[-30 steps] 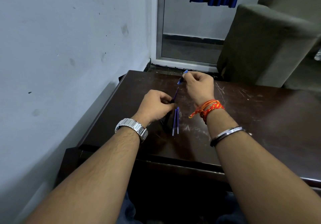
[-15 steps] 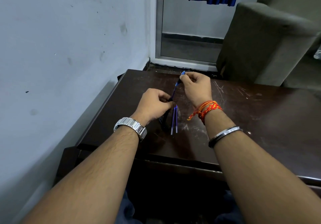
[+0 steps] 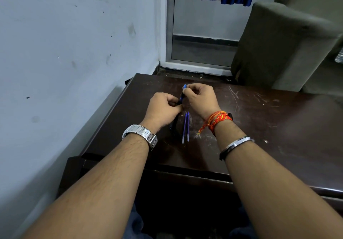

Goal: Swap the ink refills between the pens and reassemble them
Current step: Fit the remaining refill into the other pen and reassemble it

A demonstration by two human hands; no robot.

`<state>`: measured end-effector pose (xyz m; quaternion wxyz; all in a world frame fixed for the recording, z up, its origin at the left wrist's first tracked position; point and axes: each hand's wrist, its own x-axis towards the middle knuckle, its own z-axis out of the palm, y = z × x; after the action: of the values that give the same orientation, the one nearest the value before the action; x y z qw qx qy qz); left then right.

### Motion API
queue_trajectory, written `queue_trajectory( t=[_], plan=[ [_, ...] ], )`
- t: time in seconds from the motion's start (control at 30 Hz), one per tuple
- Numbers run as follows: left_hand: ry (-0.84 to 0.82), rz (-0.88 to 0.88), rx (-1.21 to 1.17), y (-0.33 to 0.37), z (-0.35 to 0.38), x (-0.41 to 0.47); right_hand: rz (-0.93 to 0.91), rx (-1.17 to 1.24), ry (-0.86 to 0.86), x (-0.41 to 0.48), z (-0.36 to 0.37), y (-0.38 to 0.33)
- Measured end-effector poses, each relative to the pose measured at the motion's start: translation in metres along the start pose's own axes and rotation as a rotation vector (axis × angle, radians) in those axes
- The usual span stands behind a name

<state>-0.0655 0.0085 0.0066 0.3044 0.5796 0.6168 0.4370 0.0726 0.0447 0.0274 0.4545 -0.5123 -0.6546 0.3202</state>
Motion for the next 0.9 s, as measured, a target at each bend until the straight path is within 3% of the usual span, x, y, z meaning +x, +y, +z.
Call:
queue_trajectory(
  t=[0.9],
  plan=[
    [0.003,0.039,-0.072,0.0089,0.0028,-0.0047,0.119,0.113,-0.006,-0.0025,-0.0086,0.0022]
  ],
)
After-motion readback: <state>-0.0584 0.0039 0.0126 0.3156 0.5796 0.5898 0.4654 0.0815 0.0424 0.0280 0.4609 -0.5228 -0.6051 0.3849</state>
